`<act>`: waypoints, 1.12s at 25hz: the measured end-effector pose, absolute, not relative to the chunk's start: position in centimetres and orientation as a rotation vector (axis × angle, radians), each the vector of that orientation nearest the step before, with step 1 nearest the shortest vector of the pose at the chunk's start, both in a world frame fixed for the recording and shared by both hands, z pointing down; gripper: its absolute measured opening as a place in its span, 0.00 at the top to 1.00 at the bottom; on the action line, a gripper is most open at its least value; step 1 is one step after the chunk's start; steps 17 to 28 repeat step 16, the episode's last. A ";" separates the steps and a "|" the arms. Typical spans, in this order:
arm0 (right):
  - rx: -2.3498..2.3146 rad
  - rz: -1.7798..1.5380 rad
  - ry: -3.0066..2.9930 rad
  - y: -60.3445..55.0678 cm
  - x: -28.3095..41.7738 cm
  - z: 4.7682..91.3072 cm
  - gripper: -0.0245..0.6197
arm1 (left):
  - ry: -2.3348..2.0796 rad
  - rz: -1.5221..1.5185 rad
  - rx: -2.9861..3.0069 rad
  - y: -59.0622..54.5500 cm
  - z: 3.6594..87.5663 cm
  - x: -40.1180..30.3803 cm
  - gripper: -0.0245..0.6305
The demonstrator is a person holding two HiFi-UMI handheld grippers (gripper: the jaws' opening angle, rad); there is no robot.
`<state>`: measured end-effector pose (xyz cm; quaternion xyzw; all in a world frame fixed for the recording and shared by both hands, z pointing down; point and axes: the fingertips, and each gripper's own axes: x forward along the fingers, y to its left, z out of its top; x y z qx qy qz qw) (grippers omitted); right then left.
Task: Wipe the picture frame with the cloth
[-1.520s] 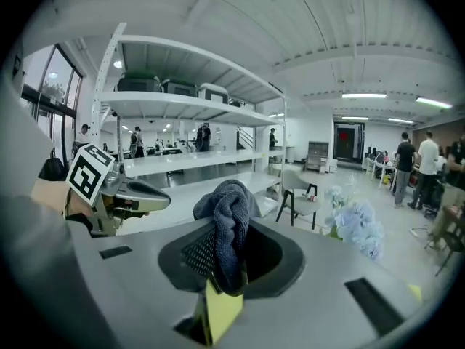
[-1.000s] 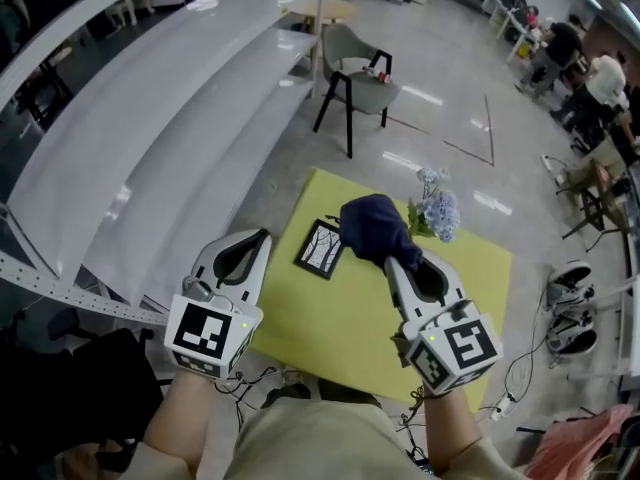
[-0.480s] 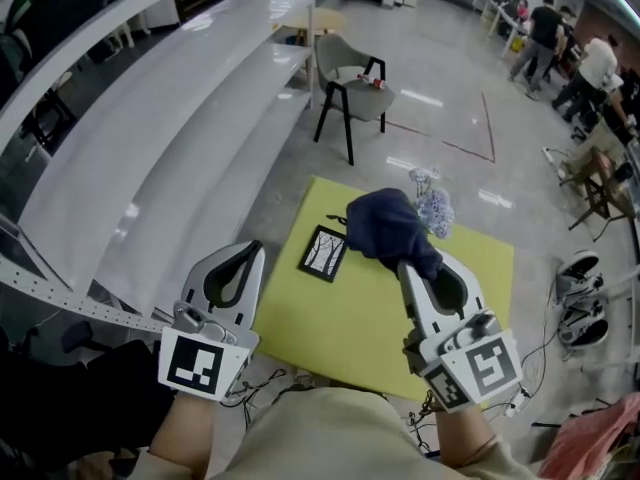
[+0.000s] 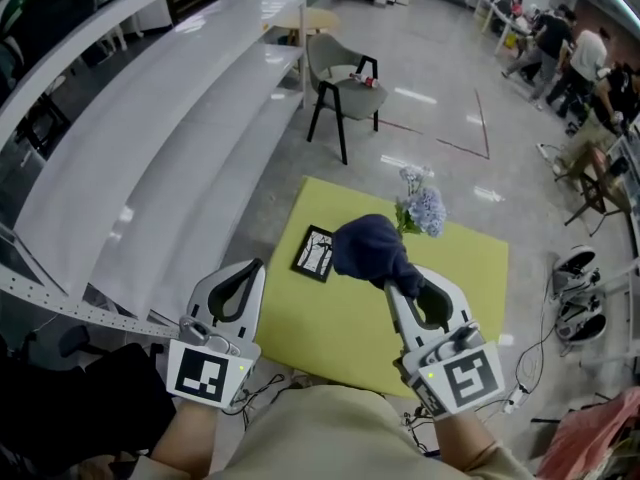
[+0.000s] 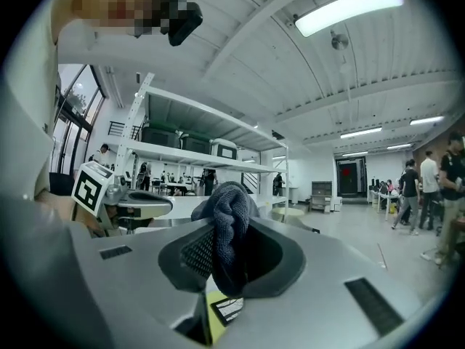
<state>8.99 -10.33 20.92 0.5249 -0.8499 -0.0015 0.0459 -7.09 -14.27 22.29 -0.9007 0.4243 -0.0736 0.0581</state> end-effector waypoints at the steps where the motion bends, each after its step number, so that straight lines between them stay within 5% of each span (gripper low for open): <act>1: 1.596 -0.007 -2.591 -10.4 8.9 21.1 0.86 | 1.285 -0.225 -2.731 -14.3 22.3 -7.0 0.95; 28: 1.588 0.044 -2.585 -11.9 9.5 22.3 0.86 | 1.350 -0.210 -2.733 -15.6 22.6 -7.2 0.95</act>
